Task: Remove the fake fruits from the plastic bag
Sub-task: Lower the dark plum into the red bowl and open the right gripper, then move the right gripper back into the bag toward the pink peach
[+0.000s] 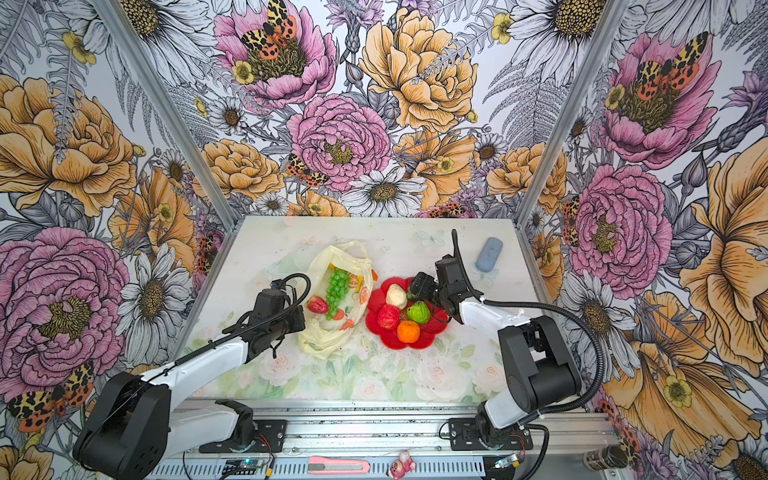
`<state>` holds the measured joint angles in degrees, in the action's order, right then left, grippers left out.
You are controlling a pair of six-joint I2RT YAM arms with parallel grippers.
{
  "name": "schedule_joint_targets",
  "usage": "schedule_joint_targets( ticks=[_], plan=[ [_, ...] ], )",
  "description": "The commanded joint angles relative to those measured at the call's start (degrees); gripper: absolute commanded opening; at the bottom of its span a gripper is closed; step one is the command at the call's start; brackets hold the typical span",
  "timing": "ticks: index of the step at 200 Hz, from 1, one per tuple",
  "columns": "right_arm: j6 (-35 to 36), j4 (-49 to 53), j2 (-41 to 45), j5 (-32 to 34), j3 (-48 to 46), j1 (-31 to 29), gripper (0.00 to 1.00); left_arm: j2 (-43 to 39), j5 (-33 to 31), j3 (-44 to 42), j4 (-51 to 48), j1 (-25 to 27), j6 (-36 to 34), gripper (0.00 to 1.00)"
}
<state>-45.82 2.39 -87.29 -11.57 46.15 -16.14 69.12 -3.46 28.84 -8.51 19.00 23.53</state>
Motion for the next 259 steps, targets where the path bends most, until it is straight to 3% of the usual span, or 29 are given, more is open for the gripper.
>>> schedule_joint_targets(
  ticks=[1,19,67,113,182,223,259],
  plan=[
    [0.4,1.1,3.7,1.9,-0.7,0.3,0.80,-1.3,-1.5,0.5,1.3,0.4,-1.2,0.00],
    [-0.3,1.9,7.0,1.0,-0.4,-0.8,0.76,-1.5,-1.5,0.4,1.3,0.5,-1.1,0.00],
    [1.5,6.0,9.7,8.3,4.5,-12.0,0.74,-1.5,-2.0,0.7,1.0,0.8,-1.1,0.00],
    [9.1,7.5,-3.2,7.1,17.3,-22.4,0.69,-4.0,-3.6,0.0,0.6,0.9,-0.9,0.00],
    [16.3,9.4,-22.2,1.7,33.8,-30.6,0.63,-5.7,-4.0,-1.2,0.6,-1.4,0.5,0.00],
    [19.4,9.3,-29.8,2.3,40.3,-32.8,0.60,-3.5,-3.4,-0.4,0.5,-1.7,0.6,0.00],
    [22.0,9.9,-35.7,3.0,46.1,-33.1,0.57,3.4,-1.5,3.1,-1.4,-2.6,0.5,0.00]
  ],
)
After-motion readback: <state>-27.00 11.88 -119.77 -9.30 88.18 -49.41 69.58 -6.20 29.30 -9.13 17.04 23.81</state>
